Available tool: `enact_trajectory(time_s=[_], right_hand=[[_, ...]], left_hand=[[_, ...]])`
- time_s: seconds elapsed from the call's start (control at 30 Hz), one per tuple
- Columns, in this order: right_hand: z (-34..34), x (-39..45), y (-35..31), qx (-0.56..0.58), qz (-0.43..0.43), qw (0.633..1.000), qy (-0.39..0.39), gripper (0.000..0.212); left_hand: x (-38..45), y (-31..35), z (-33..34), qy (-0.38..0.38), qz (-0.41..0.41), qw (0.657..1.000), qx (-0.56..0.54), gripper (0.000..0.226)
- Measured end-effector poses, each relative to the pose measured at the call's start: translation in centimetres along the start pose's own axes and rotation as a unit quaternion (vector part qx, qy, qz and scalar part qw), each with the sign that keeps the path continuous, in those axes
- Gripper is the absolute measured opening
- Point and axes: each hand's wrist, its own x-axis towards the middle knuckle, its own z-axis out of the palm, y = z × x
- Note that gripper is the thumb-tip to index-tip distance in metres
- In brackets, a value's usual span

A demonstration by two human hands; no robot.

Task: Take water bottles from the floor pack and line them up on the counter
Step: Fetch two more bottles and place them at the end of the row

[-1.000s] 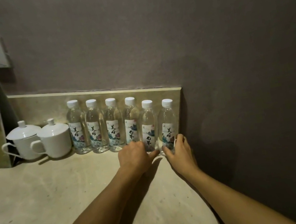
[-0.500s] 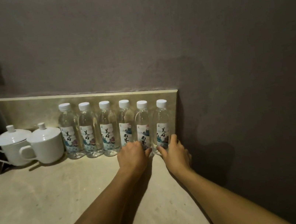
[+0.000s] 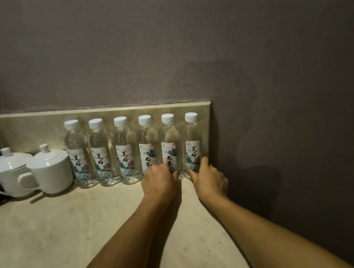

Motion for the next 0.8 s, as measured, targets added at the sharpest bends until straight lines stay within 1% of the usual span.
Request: enact_trajectory(time_s=[0.17,0.33,0.47,0.8], right_hand=[[-0.04,0.17,-0.04,-0.009,-0.001,1.0,0.001,0.051],[-0.04,0.1,-0.07,-0.012,-0.004,1.0,0.004,0.051],[-0.1,0.05,-0.22,-0.014,-0.003,1.0,0.004,0.05],[-0.04,-0.06,-0.18,-0.029,-0.001,1.0,0.005,0.048]], left_hand=[[0.07,0.01,0.41,-0.006,-0.005,1.0,-0.026,0.03],[0.22,0.05,0.5,0.004,-0.006,0.999,-0.039,0.028],[0.22,-0.11,0.75,-0.002,-0.009,0.998,-0.066,0.028],[0.3,-0.27,1.06,0.001,-0.008,0.997,-0.079,0.028]])
